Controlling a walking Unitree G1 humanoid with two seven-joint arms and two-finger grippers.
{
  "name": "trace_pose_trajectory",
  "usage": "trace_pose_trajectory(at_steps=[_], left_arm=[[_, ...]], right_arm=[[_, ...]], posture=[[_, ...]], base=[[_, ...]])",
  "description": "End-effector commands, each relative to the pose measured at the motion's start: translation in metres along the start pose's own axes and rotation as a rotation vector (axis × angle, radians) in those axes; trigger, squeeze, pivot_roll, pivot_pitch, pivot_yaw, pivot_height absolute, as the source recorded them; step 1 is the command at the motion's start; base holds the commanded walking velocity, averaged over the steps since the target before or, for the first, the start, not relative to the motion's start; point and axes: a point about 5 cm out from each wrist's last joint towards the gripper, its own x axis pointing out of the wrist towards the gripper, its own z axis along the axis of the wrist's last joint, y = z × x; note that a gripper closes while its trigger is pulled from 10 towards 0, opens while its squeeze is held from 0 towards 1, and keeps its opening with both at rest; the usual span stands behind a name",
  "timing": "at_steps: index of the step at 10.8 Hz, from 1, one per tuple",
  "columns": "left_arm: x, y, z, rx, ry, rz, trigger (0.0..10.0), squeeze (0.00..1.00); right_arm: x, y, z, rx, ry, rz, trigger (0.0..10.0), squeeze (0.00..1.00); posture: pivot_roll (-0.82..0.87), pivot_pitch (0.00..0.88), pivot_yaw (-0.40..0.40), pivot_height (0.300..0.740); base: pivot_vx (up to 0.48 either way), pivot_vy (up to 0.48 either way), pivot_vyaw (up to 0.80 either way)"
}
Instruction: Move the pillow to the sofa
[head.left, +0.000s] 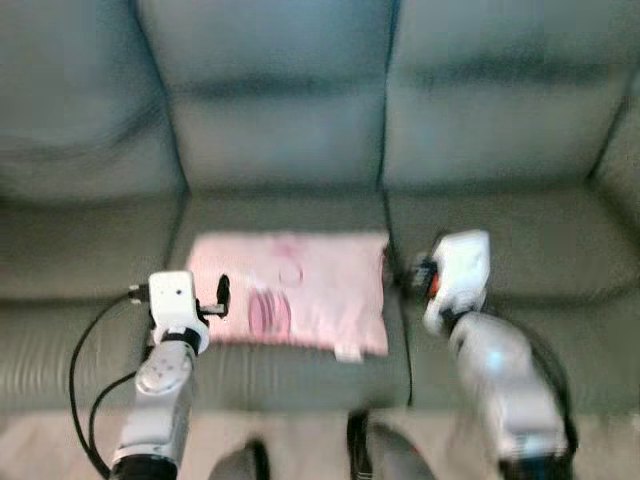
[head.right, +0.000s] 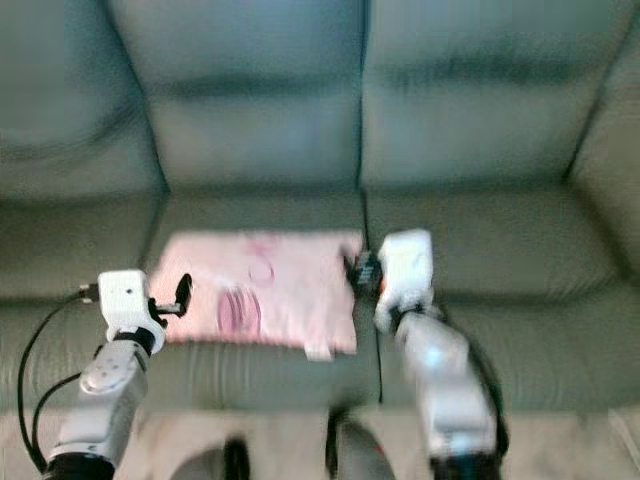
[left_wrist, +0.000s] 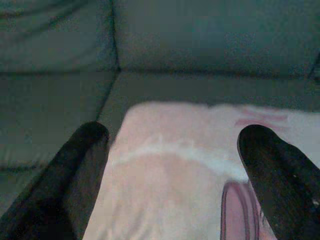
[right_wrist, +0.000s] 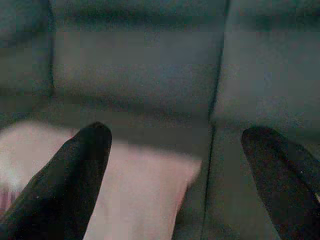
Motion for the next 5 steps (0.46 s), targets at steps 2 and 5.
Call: trace_pose_trajectory(at_steps=[2,5], left_arm=[[0.01,0.009,0.008,-0.014,-0.018,0.073,10.0,0.0],[0.019,0.012,0.008,-0.042,-0.019,0.064,10.0,0.0]], right_arm=[[0.001,-0.01,-0.009,-0.014,0.057,-0.006,10.0,0.0],[0.0,-0.013,-0.018,0.032,0.089,-0.069,10.0,0.0]], posture=[[-0.21,0.0,0.009,0.74],[-0.22,0.0,0.026,0.74]], base=[[0.0,0.0,0.0],[0.0,0.0,0.0]])
